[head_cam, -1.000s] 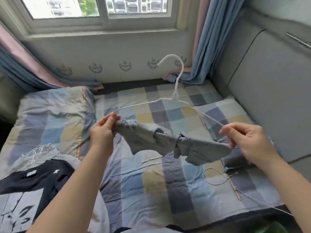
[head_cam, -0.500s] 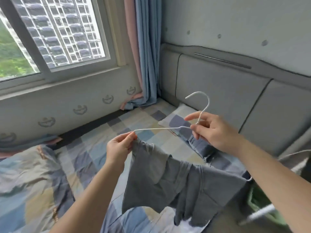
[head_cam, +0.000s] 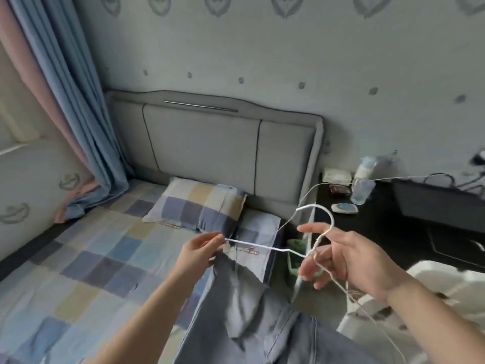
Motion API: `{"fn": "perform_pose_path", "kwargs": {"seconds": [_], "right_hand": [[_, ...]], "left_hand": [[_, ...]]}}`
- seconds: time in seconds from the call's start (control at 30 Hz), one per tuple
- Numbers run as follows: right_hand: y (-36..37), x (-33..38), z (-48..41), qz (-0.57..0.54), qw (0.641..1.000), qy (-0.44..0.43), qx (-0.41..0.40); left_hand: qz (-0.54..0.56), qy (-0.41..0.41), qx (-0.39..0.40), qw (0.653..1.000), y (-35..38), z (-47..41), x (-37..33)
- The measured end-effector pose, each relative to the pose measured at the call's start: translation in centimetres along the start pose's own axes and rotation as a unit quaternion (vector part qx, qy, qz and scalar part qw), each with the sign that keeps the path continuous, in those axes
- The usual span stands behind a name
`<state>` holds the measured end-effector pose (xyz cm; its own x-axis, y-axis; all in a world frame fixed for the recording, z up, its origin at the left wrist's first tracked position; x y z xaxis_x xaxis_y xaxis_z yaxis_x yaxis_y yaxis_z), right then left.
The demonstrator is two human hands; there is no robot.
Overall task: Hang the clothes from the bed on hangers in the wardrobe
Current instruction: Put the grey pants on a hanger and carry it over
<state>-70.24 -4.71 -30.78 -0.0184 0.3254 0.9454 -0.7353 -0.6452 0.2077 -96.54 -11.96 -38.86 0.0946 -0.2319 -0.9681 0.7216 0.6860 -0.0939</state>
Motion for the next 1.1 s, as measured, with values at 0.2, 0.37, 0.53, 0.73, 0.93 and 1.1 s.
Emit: {"fn": "perform_pose_path", "kwargs": {"seconds": [0.2,0.37,0.53,0.73,0.93,1.1], "right_hand": [[-11.8,0.1,10.9,-0.064,0.990,-0.032,-0.125],[-20.4,1.6,20.4,-0.102,0.970,-0.077,-0.208],[-27.1,5.3,29.0,-0.163,0.942,-0.174,-0.236],[-34.1,8.4,37.6,-0.197,0.907,-0.240,-0.285],[-42.0,8.3,45.3,-0.192,0.844,-0.250,-0.435],[-47.3,7.3,49.6,-0.191,0.793,-0.234,-0.529]], "left_hand": [[-0.059,0.062,0.153,0.985,17.6,6.1,-1.5],[-0.076,0.076,0.291,0.951,32.0,14.7,-2.5],[-0.130,0.078,0.402,0.903,43.3,24.0,-2.3],[-0.158,0.103,0.519,0.834,53.3,35.7,-3.2],[-0.147,0.094,0.657,0.733,59.4,46.3,-4.5],[-0.154,0.052,0.736,0.657,63.4,51.5,-4.1]]}}
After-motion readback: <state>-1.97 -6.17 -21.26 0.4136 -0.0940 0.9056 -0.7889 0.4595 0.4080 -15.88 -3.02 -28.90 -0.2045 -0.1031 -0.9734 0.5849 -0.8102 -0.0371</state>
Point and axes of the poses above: each hand's wrist, its own z-axis away from the middle knuckle, its own y-axis out of the palm, x = y × z, the point moved 10 cm from there along -z, towards the middle knuckle, and after that the axes turned 14 degrees about -x, right-handed, at the moved point
